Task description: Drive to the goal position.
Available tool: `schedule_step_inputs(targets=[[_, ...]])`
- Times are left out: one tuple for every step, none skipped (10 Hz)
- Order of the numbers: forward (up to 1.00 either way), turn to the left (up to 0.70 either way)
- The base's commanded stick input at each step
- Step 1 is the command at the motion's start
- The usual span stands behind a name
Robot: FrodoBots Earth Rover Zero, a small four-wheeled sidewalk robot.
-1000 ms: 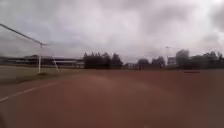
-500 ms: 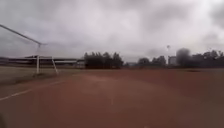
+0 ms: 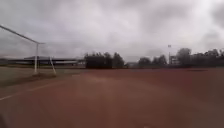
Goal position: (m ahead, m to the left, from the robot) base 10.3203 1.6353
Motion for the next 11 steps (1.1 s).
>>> schedule_step_inputs(targets=[[0.70,0.00],[0.70,0.00],[0.70,0.00],[0.70,0.00],[0.70,0.00],[0.70,0.00],[0.70,0.00],[0.70,0.00],[0.70,0.00],[0.70,0.00],[0.70,0.00]])
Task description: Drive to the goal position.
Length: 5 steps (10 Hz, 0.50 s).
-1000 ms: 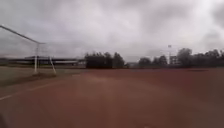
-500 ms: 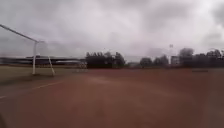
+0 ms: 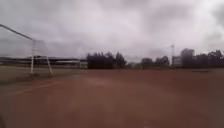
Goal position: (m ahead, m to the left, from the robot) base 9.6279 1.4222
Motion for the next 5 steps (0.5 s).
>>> schedule_step_inputs(targets=[[0.70,0.00],[0.70,0.00],[0.70,0.00],[0.70,0.00],[0.70,0.00]])
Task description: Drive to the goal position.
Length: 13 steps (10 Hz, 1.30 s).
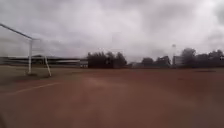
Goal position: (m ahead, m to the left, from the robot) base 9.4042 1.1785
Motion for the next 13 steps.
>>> schedule_step_inputs(targets=[[0.70,0.00],[0.70,0.00],[0.70,0.00],[0.70,0.00],[0.70,0.00],[0.70,0.00],[0.70,0.00],[0.70,0.00],[0.70,0.00],[0.70,0.00],[0.70,0.00],[0.70,0.00],[0.70,0.00]])
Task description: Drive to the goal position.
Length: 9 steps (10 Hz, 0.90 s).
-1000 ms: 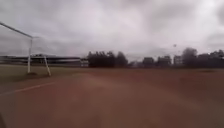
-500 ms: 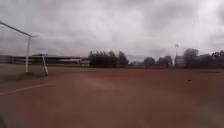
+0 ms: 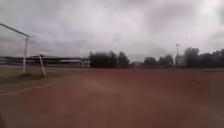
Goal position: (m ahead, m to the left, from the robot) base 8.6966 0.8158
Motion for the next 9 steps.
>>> schedule_step_inputs(targets=[[0.70,0.00],[0.70,0.00],[0.70,0.00],[0.70,0.00],[0.70,0.00],[0.70,0.00],[0.70,0.00],[0.70,0.00],[0.70,0.00]])
